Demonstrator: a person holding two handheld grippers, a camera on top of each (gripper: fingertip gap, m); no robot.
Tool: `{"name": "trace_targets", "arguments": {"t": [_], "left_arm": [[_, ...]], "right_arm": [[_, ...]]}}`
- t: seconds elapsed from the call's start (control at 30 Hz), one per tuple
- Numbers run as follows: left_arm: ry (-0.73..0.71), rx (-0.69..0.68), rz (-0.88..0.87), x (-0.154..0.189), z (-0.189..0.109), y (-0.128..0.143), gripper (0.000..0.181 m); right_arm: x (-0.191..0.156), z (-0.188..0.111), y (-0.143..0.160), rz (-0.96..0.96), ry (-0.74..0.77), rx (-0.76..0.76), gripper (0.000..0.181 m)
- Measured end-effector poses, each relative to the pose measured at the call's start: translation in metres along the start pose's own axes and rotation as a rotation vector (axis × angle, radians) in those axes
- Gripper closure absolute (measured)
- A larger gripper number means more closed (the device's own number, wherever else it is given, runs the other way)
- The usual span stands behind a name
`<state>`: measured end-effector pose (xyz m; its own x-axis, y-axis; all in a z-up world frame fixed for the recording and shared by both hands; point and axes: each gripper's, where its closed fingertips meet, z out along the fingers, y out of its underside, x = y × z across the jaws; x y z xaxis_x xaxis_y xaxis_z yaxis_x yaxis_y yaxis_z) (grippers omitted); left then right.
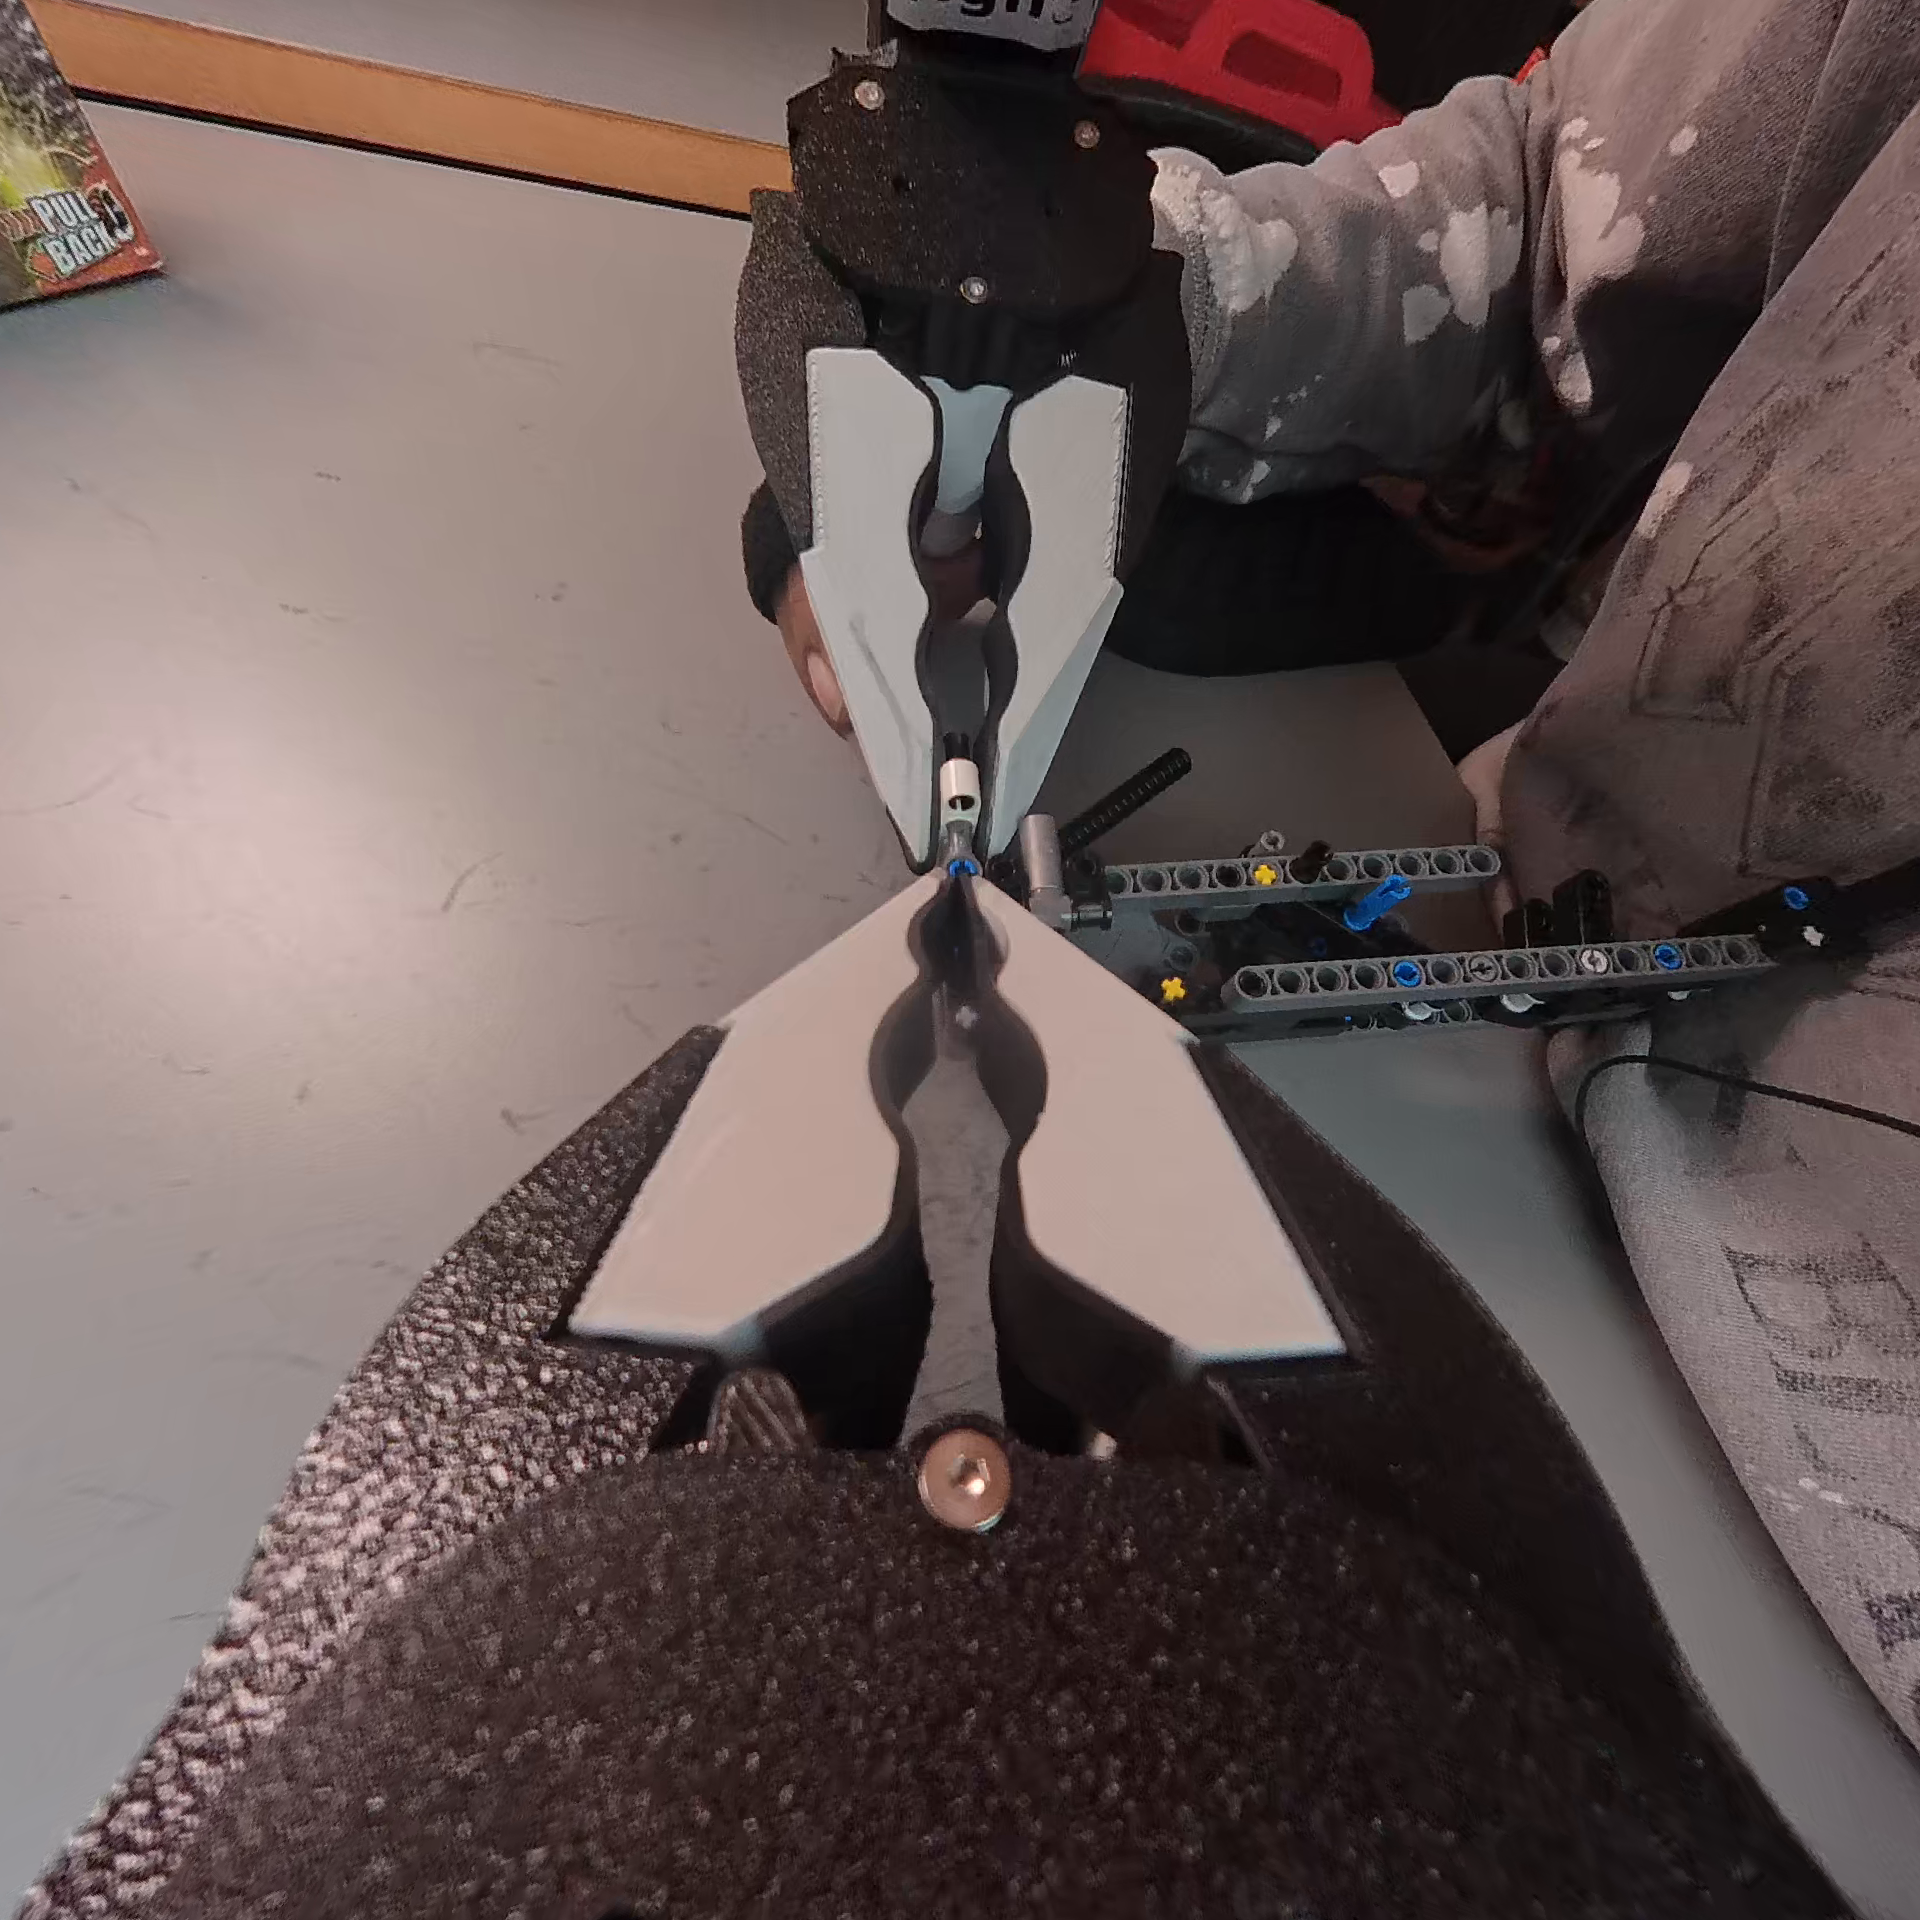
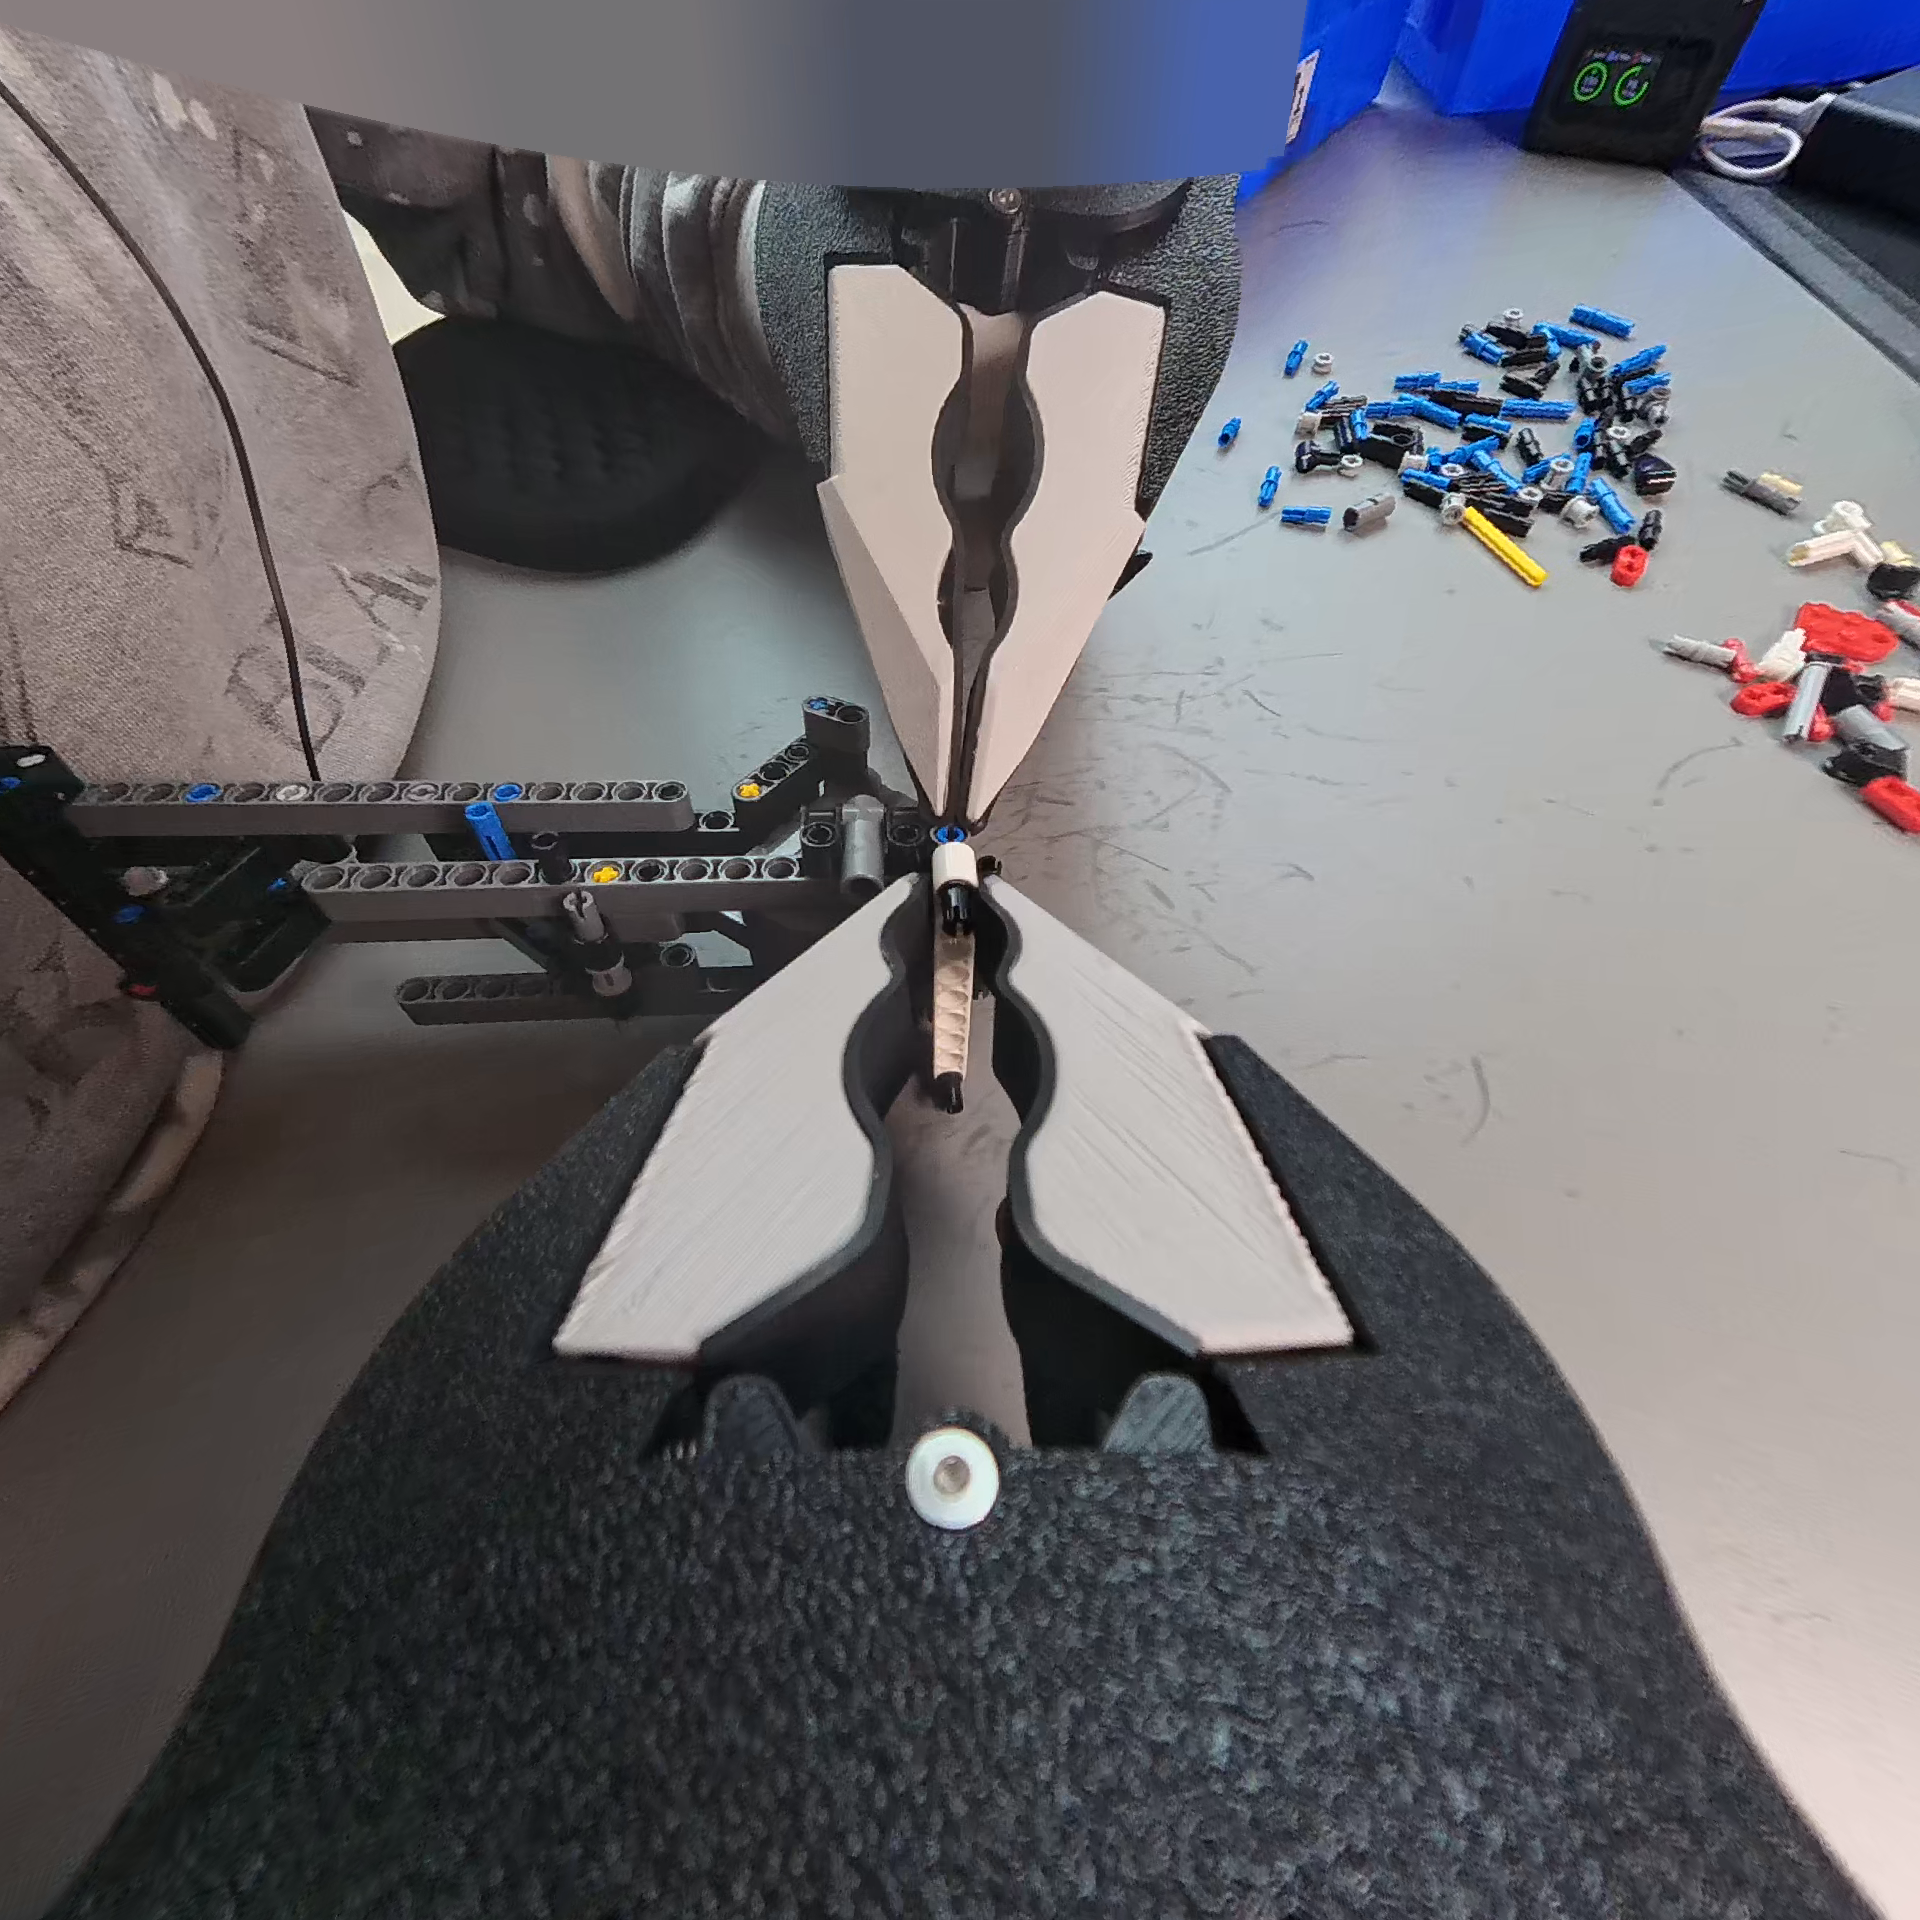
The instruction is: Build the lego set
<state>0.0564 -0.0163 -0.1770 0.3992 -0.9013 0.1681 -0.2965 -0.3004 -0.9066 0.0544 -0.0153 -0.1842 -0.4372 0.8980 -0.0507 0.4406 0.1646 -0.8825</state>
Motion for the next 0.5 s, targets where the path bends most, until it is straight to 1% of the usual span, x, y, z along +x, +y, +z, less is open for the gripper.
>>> {"name": "trace_targets", "arguments": {"t": [0.5], "left_arm": [[0.024,0.015,0.004,0.0032,0.0007,-0.0006,0.181]], "right_arm": [[-0.0034,-0.0005,-0.0001,0.048,-0.056,0.045,0.176]]}}
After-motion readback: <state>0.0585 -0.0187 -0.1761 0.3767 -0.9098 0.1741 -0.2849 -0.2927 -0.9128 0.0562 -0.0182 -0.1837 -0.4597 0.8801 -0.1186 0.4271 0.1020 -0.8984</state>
